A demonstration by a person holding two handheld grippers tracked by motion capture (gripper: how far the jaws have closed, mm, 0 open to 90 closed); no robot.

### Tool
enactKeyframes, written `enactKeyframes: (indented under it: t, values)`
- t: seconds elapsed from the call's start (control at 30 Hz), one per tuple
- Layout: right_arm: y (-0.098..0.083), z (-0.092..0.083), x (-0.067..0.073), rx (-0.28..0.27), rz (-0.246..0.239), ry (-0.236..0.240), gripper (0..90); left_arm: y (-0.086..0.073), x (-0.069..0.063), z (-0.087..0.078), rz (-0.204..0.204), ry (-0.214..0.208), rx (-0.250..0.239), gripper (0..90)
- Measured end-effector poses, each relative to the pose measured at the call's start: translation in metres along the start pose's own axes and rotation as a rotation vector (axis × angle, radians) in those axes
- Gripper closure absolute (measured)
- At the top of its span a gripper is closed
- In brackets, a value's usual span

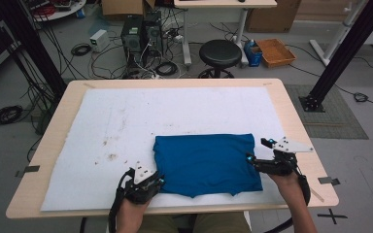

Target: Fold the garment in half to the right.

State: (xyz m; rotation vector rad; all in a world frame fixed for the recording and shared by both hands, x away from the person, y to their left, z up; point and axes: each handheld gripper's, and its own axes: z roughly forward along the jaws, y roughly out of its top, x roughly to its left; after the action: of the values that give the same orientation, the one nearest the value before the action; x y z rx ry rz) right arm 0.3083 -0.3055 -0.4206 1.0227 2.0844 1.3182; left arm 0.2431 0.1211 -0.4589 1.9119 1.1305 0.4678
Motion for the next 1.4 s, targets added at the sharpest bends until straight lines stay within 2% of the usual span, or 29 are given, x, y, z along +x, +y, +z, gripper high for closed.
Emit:
enactKeyframes:
  t: [0.07, 0.1, 0.17, 0.2, 0.23, 0.27, 0.33, 0.37, 0.4, 0.47, 0.5, 0.57, 0.6, 0.7, 0.73, 0.77, 0.8, 0.87, 0.9, 0.93, 1.0, 1.03, 1.07, 1.1, 1.13, 1.2, 1.3, 1.37, 1.4]
  values:
    - [0.006, 0.004, 0.003, -0.007, -0.006, 0.021, 19.2, -0.001, 0.004, 0.000, -0.032, -0.022, -0.009, 80.5]
    - [0.014, 0.009, 0.008, -0.009, -0.013, 0.046, 19.2, -0.002, 0.006, 0.000, -0.048, -0.037, -0.013, 82.4]
    - [0.023, 0.016, 0.014, 0.001, -0.011, 0.064, 19.2, -0.002, 0.008, -0.001, -0.065, -0.051, -0.013, 84.0]
    - [0.023, 0.016, 0.014, 0.001, -0.011, 0.064, 19.2, -0.002, 0.009, -0.001, -0.063, -0.052, -0.010, 84.0]
    - [0.032, 0.025, 0.023, -0.005, -0.020, 0.094, 19.2, -0.002, 0.009, -0.001, -0.059, -0.052, -0.010, 84.3]
    - [0.032, 0.025, 0.023, -0.005, -0.020, 0.094, 19.2, -0.002, 0.009, -0.001, -0.057, -0.056, -0.007, 84.3]
    - [0.043, 0.037, 0.033, 0.008, -0.030, 0.124, 19.2, -0.001, 0.009, -0.001, -0.060, -0.059, -0.005, 84.5]
    - [0.056, 0.053, 0.043, 0.026, -0.061, 0.159, 19.2, -0.001, 0.010, -0.001, -0.055, -0.059, -0.004, 84.5]
    - [0.056, 0.053, 0.043, 0.026, -0.061, 0.159, 19.2, -0.001, 0.010, -0.001, -0.049, -0.059, -0.002, 84.5]
    - [0.072, 0.073, 0.054, 0.067, -0.085, 0.180, 19.2, 0.000, 0.010, -0.001, -0.051, -0.066, 0.003, 84.5]
    - [0.089, 0.095, 0.065, 0.106, -0.118, 0.196, 19.2, 0.000, 0.011, -0.001, -0.057, -0.071, 0.006, 84.5]
    - [0.104, 0.120, 0.078, 0.142, -0.148, 0.207, 19.3, 0.000, 0.012, 0.000, -0.066, -0.076, 0.005, 84.5]
    - [0.104, 0.120, 0.078, 0.142, -0.148, 0.207, 19.3, 0.000, 0.013, -0.001, -0.065, -0.078, 0.007, 84.5]
    - [0.118, 0.157, 0.100, 0.207, -0.184, 0.233, 20.1, 0.000, 0.013, -0.001, -0.069, -0.081, 0.007, 84.5]
    - [0.120, 0.170, 0.108, 0.235, -0.205, 0.241, 23.2, 0.000, 0.014, -0.001, -0.075, -0.086, 0.007, 84.5]
    - [0.123, 0.192, 0.123, 0.280, -0.242, 0.257, 25.3, 0.000, 0.014, 0.000, -0.078, -0.088, 0.006, 84.4]
    - [0.123, 0.192, 0.123, 0.280, -0.242, 0.257, 25.3, 0.000, 0.014, 0.000, -0.084, -0.089, 0.004, 84.4]
    - [0.123, 0.211, 0.138, 0.327, -0.275, 0.261, 26.3, 0.000, 0.015, 0.000, -0.087, -0.094, 0.005, 84.3]
    - [0.122, 0.226, 0.150, 0.360, -0.295, 0.261, 29.6, 0.000, 0.015, -0.001, -0.089, -0.097, 0.007, 84.1]
    - [0.122, 0.226, 0.150, 0.360, -0.295, 0.261, 29.6, 0.000, 0.016, -0.001, -0.090, -0.099, 0.006, 84.1]
    - [0.119, 0.239, 0.156, 0.381, -0.308, 0.256, 33.7, -0.001, 0.016, -0.001, -0.093, -0.102, 0.004, 84.0]
    - [0.114, 0.250, 0.160, 0.433, -0.330, 0.250, 41.2, -0.001, 0.016, -0.001, -0.093, -0.103, 0.004, 83.9]
    - [0.114, 0.250, 0.160, 0.433, -0.330, 0.250, 41.2, -0.001, 0.016, -0.001, -0.096, -0.104, 0.004, 83.9]
    - [0.111, 0.255, 0.161, 0.463, -0.352, 0.252, 45.3, -0.001, 0.016, -0.001, -0.098, -0.104, 0.004, 83.9]
    - [0.109, 0.257, 0.163, 0.469, -0.343, 0.257, 47.9, -0.001, 0.016, -0.001, -0.099, -0.104, 0.002, 83.9]
    - [0.110, 0.258, 0.163, 0.465, -0.345, 0.289, 61.6, -0.001, 0.016, -0.001, -0.096, -0.101, 0.000, 83.9]
    - [0.110, 0.256, 0.171, 0.460, -0.445, 0.319, 80.2, -0.001, 0.016, -0.001, -0.094, -0.101, 0.000, 84.0]
    - [0.110, 0.255, 0.171, 0.466, -0.432, 0.323, 85.7, -0.001, 0.016, -0.001, -0.089, -0.099, 0.003, 84.2]
    - [0.110, 0.255, 0.171, 0.466, -0.432, 0.323, 85.7, -0.001, 0.016, -0.001, -0.089, -0.099, 0.004, 84.2]
